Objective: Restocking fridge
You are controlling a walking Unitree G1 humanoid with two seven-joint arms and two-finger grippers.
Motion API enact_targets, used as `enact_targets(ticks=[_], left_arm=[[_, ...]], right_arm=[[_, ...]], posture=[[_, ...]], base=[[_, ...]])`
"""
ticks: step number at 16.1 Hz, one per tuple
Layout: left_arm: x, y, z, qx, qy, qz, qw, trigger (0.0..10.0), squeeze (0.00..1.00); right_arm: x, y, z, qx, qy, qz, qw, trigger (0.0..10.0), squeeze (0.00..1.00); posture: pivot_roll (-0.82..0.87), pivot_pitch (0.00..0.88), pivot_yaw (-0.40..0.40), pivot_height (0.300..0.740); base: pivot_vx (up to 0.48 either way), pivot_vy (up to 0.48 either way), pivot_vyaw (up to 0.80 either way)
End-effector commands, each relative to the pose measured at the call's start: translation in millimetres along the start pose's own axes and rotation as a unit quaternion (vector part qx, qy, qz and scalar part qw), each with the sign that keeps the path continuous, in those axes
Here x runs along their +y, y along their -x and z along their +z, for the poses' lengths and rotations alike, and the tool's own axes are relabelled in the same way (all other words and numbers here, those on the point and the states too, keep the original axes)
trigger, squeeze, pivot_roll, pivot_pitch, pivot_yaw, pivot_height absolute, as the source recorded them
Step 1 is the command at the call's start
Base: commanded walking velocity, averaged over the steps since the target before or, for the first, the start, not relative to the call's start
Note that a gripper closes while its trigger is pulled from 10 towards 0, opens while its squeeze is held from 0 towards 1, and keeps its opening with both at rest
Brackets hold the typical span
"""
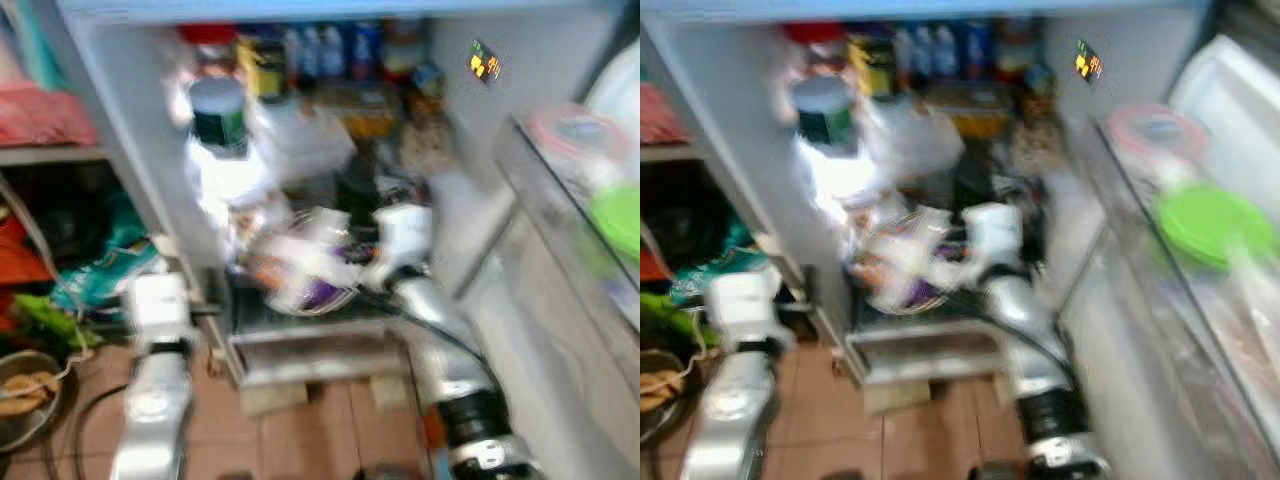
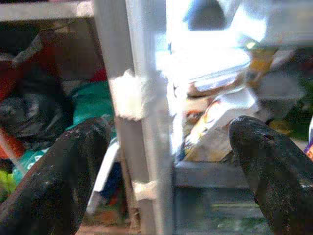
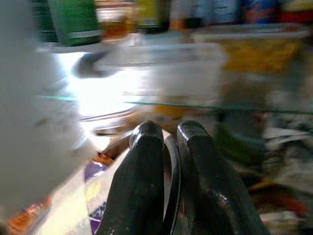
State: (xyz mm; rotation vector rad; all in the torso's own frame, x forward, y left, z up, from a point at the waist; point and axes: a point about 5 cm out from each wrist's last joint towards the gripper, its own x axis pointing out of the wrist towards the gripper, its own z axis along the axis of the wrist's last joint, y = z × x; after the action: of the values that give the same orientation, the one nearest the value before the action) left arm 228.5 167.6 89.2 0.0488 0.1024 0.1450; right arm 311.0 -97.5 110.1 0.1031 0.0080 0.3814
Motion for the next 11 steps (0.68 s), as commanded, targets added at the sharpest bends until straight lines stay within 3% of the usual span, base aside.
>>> enact_targets(ticks=[1,5,8,10,11], left_arm=[[14.9,0.2,1.0,-0.001,-0.013,0.020,1.000,10.0,0.00],[16.3,0.6,0.4,0.003,-0.016,0.023,1.000,10.0,0.00],[17.6,3.5,-2.8,0.013,-0.013,0.029,0.999,10.0,0.00],[16.8,8.8,-3.2,0.010,-0.001,0.004,1.000,10.0,0.00],[15.5,20.1,-4.4,0.010,-0.005,-0.043,0.999,10.0,0.00]], right_arm=[[18.8,-9.2,11.9,-0.031,-0.009,0.028,0.999,10.0,0.00],[18.3,-11.2,11.6,-0.033,-0.011,0.022,0.999,10.0,0.00],[17.8,-13.6,12.7,-0.037,-0.013,0.018,0.999,10.0,0.00],[17.0,-16.1,13.8,-0.039,-0.015,0.016,0.999,10.0,0.00],[16.1,-19.7,15.1,-0.042,-0.018,0.013,0.999,10.0,0.00]], posture=[[0.14,0.017,0.010,0.740],[0.14,0.018,0.013,0.740],[0.15,0.019,0.016,0.740],[0.17,0.021,0.012,0.740],[0.19,0.027,0.008,0.740]], base=[[0.296,0.000,0.00],[0.262,0.000,0.00],[0.000,0.000,0.00],[0.000,0.000,0.00],[0.000,0.000,0.00]])
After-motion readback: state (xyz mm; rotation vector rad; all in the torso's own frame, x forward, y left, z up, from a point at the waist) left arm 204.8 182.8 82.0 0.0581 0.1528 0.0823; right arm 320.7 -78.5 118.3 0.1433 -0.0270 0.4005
